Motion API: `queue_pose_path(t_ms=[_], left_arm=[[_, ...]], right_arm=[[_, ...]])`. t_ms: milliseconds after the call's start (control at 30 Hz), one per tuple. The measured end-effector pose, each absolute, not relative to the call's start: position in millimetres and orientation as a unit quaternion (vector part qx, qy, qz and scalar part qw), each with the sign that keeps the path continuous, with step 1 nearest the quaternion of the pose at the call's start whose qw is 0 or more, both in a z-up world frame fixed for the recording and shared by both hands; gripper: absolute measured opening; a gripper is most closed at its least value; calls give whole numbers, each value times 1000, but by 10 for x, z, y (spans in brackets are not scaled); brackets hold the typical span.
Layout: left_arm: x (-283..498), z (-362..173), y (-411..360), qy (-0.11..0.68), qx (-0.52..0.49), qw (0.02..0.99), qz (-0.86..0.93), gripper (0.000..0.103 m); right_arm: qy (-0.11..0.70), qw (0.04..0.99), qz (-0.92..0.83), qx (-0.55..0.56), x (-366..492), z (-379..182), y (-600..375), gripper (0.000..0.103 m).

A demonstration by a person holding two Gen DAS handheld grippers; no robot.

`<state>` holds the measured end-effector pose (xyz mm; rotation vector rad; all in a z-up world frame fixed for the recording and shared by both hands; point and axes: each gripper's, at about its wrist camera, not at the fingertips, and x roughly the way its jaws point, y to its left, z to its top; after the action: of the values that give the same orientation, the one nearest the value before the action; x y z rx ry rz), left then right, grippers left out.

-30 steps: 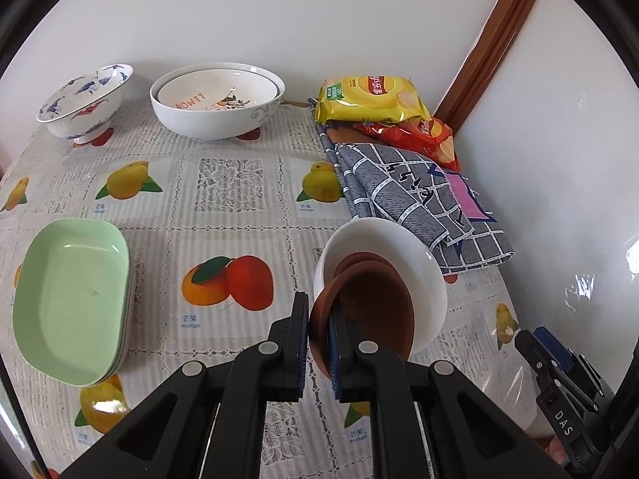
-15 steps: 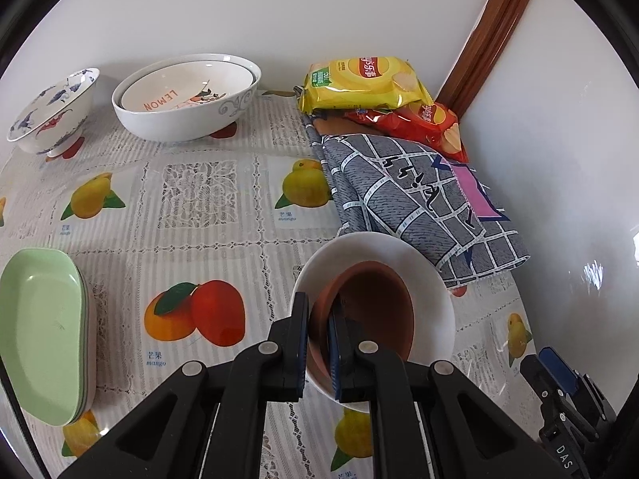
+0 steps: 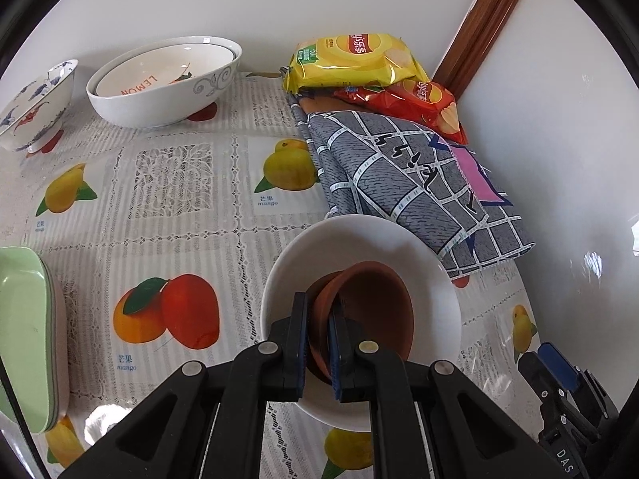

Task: Organize plates and bowls
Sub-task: 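Lower the left gripper's brown bowl onto the other brown bowl and open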

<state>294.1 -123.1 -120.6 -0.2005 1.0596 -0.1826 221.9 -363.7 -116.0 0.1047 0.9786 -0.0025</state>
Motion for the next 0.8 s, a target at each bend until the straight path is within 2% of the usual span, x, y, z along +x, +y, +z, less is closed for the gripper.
queue_pose_path(t_ms=[633, 800], left_arm=[[2871, -1089, -1200, 508, -81, 851, -103, 14], [2784, -936, -1148, 493, -74, 861, -100, 18]], right_arm=[[472, 880, 8, 48, 2237, -1078, -3503, 41], [464, 885, 14, 40, 2222, -969, -3407, 46]])
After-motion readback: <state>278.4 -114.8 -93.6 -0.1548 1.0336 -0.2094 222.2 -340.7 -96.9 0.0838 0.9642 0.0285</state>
